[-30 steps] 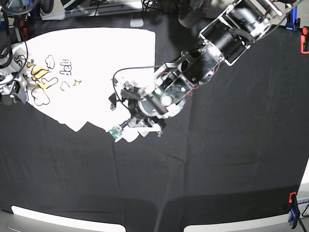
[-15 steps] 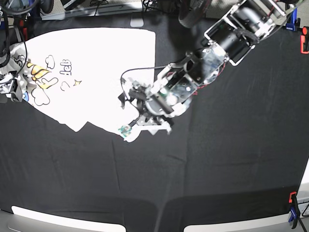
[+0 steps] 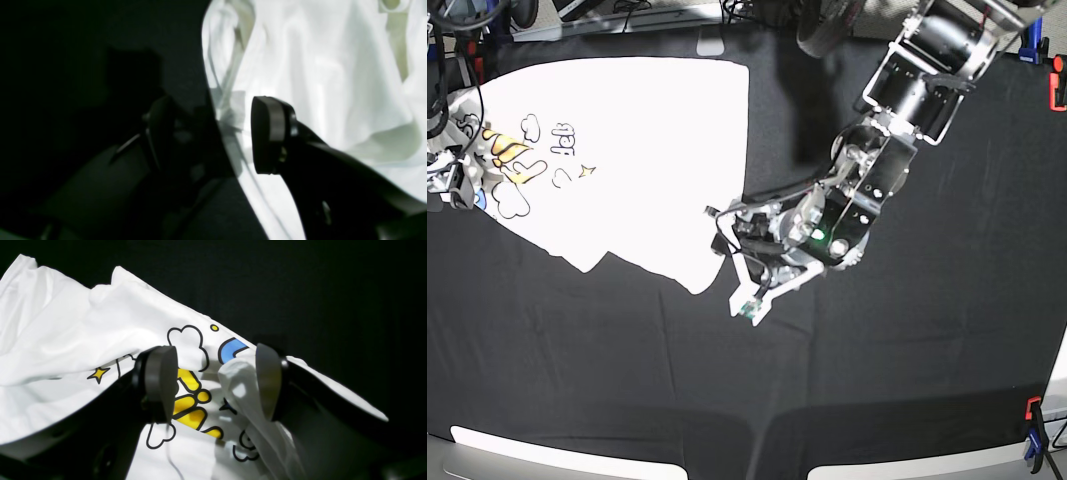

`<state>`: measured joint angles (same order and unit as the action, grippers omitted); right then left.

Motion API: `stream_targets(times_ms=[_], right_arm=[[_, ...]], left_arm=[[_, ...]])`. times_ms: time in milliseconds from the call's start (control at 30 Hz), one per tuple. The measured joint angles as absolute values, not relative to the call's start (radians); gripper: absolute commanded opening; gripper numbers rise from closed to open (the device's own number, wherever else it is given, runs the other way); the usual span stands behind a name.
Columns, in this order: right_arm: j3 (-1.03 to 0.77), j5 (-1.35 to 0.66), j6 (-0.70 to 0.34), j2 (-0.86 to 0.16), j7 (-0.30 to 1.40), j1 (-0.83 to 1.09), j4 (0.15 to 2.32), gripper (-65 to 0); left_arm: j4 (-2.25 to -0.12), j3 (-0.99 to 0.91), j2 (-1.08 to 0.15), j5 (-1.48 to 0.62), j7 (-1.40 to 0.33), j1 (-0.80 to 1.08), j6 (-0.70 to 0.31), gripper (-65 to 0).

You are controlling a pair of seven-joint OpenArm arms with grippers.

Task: Layout the t-shirt on the table in an organized manner, then fold the t-shirt properly

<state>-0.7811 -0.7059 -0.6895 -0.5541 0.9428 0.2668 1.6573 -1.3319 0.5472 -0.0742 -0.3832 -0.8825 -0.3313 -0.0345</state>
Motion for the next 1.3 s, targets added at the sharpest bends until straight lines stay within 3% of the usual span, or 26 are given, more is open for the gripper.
stream_targets(times_ms=[200,567,1033,1133,1300], right_arm=[[-0.781,-0.706,-0.690,-0.554,0.943,0.267,1.657,-29.0],[-0.781,-0.706,-0.690,-0.554,0.943,0.267,1.657,-29.1],[-0.781,-0.808,-0.690,-0.554,0.944,0.267,1.657,-29.0],[-0.781,-0.808,-0.690,-0.554,0.943,0.267,1.657,-29.1],[-0.781,-0.809,-0.690,-0.554,0.943,0.266,1.657,-29.0]], left_arm=[[-1.273,0.529,-0.052,-0.452,-0.881,-0.329,-0.110,-31.1],[-1.272,0.529,-0.007,-0.302,-0.826,-0.294,-0.119,-31.1],[-1.269,0.528,-0.011,-0.294,-0.783,-0.265,-0.120,-31.2],[-1.269,0.528,-0.012,-0.294,-0.765,-0.264,-0.120,-36.4],[-1.269,0.528,-0.011,-0.294,-0.728,-0.264,-0.120,-51.6]])
